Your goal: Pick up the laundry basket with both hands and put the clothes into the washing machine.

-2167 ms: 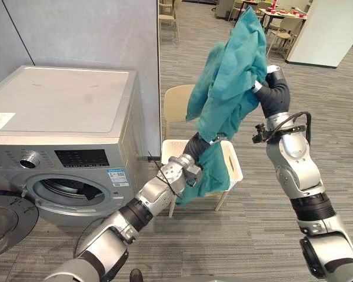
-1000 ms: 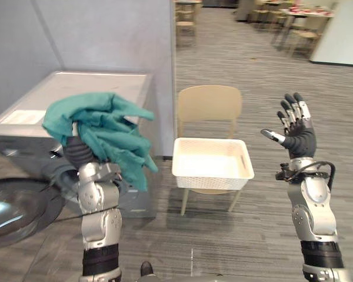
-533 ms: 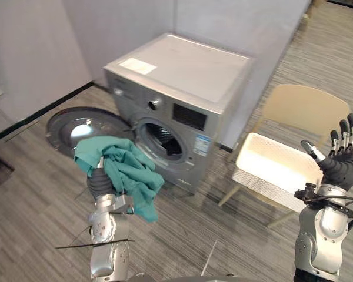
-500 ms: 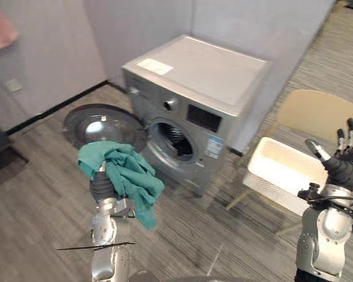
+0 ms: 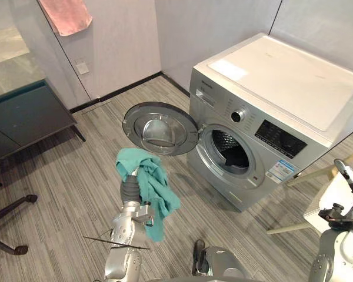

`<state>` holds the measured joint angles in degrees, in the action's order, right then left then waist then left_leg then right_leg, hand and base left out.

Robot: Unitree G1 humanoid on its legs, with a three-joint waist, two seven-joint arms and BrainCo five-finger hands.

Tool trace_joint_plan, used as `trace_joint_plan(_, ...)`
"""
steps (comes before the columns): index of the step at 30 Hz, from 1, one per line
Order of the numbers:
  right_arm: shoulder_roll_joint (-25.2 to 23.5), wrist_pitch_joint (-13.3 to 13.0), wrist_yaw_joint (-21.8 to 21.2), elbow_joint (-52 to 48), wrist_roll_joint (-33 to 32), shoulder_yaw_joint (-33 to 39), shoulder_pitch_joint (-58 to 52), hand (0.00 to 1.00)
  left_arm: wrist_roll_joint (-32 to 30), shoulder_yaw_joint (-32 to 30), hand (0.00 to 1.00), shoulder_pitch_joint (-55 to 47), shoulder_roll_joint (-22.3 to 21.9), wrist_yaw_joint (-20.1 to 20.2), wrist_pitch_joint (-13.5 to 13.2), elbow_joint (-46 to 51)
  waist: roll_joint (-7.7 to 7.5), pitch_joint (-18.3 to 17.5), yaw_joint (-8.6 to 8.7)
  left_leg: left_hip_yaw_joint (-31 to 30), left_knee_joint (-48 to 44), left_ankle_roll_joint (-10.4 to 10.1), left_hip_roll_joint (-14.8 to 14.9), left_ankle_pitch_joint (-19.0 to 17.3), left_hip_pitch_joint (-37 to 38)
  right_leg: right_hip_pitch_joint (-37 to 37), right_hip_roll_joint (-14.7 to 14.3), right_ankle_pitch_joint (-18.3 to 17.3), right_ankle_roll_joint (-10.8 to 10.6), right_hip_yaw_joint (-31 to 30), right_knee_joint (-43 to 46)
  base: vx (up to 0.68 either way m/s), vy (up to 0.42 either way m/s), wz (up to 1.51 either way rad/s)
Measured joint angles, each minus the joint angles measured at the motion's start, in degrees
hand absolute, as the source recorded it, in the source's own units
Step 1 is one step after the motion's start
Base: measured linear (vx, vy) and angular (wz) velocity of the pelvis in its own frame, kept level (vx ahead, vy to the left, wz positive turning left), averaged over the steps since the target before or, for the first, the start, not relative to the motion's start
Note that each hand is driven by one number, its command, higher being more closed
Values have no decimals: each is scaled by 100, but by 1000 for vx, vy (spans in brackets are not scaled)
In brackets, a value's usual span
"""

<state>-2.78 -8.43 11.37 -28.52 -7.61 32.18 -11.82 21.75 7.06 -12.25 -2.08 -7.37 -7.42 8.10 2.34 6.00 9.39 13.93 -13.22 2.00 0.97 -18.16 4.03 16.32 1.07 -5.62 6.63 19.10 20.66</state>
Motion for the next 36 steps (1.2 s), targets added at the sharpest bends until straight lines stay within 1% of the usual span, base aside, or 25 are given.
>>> trace_joint_plan(2, -15, 5, 119, -50, 169, -85, 30, 0, 4, 83, 100, 53, -4, 115, 24, -179, 60, -14, 71, 54, -200, -249, 122, 151, 107, -234, -99, -137, 46, 3, -51, 409, -32, -17)
trace_joint_plan(4, -13, 29, 204, -447, 237, -258, -64, 0, 18, 190, 100, 30, -59, 198, 105, -273, 71, 93, 102, 290, -1825, -355, 436, 266, -196, -690, -234, -214, 64, -10, -104, 445, -72, -31)
trace_joint_plan(5, -18, 27, 255, -755, 346, -390, -124, 0, 37, 225, 100, -51, -93, 250, 109, -271, 90, 110, 61, 390, -3027, -227, 741, 682, -560, -958, -336, -249, 116, -101, -175, 392, -5, -101)
trace_joint_plan(6, -16, -38, 346, -1248, 468, -555, -216, 0, 107, 253, 100, -162, -64, 364, 122, -277, 27, 127, -100, 486, -4684, -77, 1225, 883, -1089, -1300, -463, -429, 175, -582, -348, 517, 60, -145)
trace_joint_plan(7, -25, -119, 376, -1367, 591, -566, -226, 0, 122, 312, 100, -247, -54, 394, 135, -334, 14, 118, -152, 528, -5409, 41, 1494, 799, -1456, -1555, -512, -525, 132, -898, -486, 352, 65, -131)
trace_joint_plan(8, -33, -137, 395, -1366, 603, -558, -234, 0, 123, 321, 100, -256, -48, 401, 140, -367, 13, 118, -147, 537, -5518, 77, 1547, 775, -1549, -1606, -511, -538, 120, -985, -525, 463, 123, -130)
trace_joint_plan(9, -75, -73, 529, -1335, 628, -548, -344, 0, 121, 364, 100, -252, -2, 469, 219, -601, -20, 131, -184, 613, -5526, 240, 1757, 639, -1851, -1745, -468, -539, 117, -1403, -617, 307, 120, -102)
trace_joint_plan(12, -93, 119, 665, -1335, 795, -630, -489, 0, 119, 467, 100, -274, 9, 499, 380, -924, -68, 162, -222, 643, -4589, 243, 1762, 592, -2011, -1873, -253, -565, 70, -2107, -632, 291, 224, -128)
trace_joint_plan(13, -122, 161, 754, -1344, 830, -701, -487, 0, 118, 499, 100, -298, 15, 518, 441, -947, -115, 184, -224, 464, -3774, 105, 1569, 496, -2006, -1954, -103, -638, -60, -2488, -652, 315, 403, -155)
trace_joint_plan(15, -81, 252, 837, -1349, 1100, -865, -560, 0, 110, 642, 100, -302, -13, 582, 436, -968, -80, 161, -301, -636, -1692, -245, 1042, 561, -1822, -1789, 35, -847, -391, -3036, -522, 211, 395, -161)
trace_joint_plan(16, -47, 266, 869, -1362, 1200, -922, -603, 0, 110, 682, 100, -296, -19, 604, 437, -988, -17, 130, -380, -980, -1198, -355, 972, 632, -1753, -1696, 23, -983, -578, -3215, -444, 186, 447, -151)
trace_joint_plan(17, -31, 339, 980, -1366, 1449, -942, -797, 0, 111, 881, 100, -254, -48, 618, 451, -1198, 94, 6, -330, -1149, -1077, -782, 954, 760, -1724, -1589, 27, -1221, -884, -3527, -205, 210, 443, -112)
trace_joint_plan(18, -58, 389, 999, -1389, 1520, -959, -952, 0, 110, 909, 100, -255, -18, 619, 463, -1299, 13, -39, -237, -1019, -1117, -722, 874, 664, -1680, -1566, 135, -1224, -897, -3568, -166, 246, 404, -100)
trace_joint_plan(19, -71, 432, 1016, -1429, 1658, -961, -1134, 0, 85, 914, 100, -269, 1, 619, 489, -1386, -47, -86, -220, -786, -1281, -664, 861, 554, -1701, -1459, 226, -1172, -990, -3617, -109, 238, 368, -117)
trace_joint_plan(21, -78, 562, 1005, -1458, 1942, -1154, -1239, 0, 11, 869, 100, -262, 139, 615, 498, -1496, -161, -115, -257, 116, -1634, -515, 1065, 344, -1705, -926, 273, -839, -1303, -3920, 9, 172, 381, -191)
trace_joint_plan(22, -81, 565, 980, -1455, 1963, -1201, -1211, 0, 5, 855, 100, -242, 171, 615, 506, -1542, -176, -120, -270, 347, -1623, -497, 1122, 333, -1659, -809, 288, -721, -1309, -3879, -10, 48, 270, -227)
trace_joint_plan(23, -72, 559, 967, -1361, 2016, -1253, -1094, 0, -3, 817, 100, -220, 235, 616, 524, -1609, -175, -119, -371, 918, -1464, -468, 1274, 317, -1451, -606, 328, -361, -1213, -3489, -176, 10, 204, -230)
trace_joint_plan(24, -47, 538, 965, -1009, 2074, -1214, -998, 0, -5, 720, 100, -184, 291, 621, 517, -1743, -115, -93, -387, 1272, -1270, -464, 1377, 315, -1241, -557, 473, -149, -954, -2725, -391, 8, 164, -225)
trace_joint_plan(26, -28, 551, 957, -203, 2058, -1110, -854, 0, -1, 501, 100, -45, 414, 605, 519, -2025, -239, -163, -390, 1596, -1119, -470, 1406, 309, -1077, -482, 593, 89, -886, -1940, -629, 4, 61, -167)
trace_joint_plan(27, -28, 614, 941, 275, 2048, -1005, -825, 0, -1, 456, 100, 154, 498, 596, 527, -2280, -229, -148, -365, 1625, -1134, -514, 1463, 280, -1080, -403, 551, 294, -1171, -1815, -745, 3, -24, -125)
trace_joint_plan(29, -44, 725, 938, 786, 2050, -810, -886, 0, 9, 463, 100, 361, 507, 570, 557, -2503, -189, -128, -308, 1622, -1129, -617, 1503, 212, -1074, -411, 486, 344, -1192, -1733, -845, 14, -55, -51)
trace_joint_plan(30, -59, 797, 961, 1178, 2069, -644, -918, 0, 31, 473, 100, 430, 448, 526, 557, -2567, -77, -67, -202, 1622, -1048, -647, 1479, 153, -1060, -418, 468, 342, -1191, -1709, -950, 23, -36, -28)
trace_joint_plan(32, -102, 964, 975, 1824, 2044, -411, -1076, 0, 75, 470, 100, 503, 307, 373, 553, -2616, 43, 4, -129, 1630, -847, -656, 1403, 148, -1011, -418, 475, 332, -1197, -1715, -1062, -3, -41, -17)
trace_joint_plan(34, -284, 1068, 965, 2136, 1934, -426, -1382, 0, 214, 464, 100, 492, 181, 294, 544, -2644, 68, 20, -80, 1639, -816, -699, 1422, 175, -990, -427, 444, 310, -1210, -1708, -1092, -14, -52, -7)
trace_joint_plan(36, -401, 1104, 952, 2141, 1832, -675, -1686, 0, 345, 461, 100, 472, 145, 184, 544, -2687, 4, 73, -75, 1652, -775, -753, 1455, 212, -969, -430, 402, 308, -1206, -1707, -1104, -19, -52, -6)
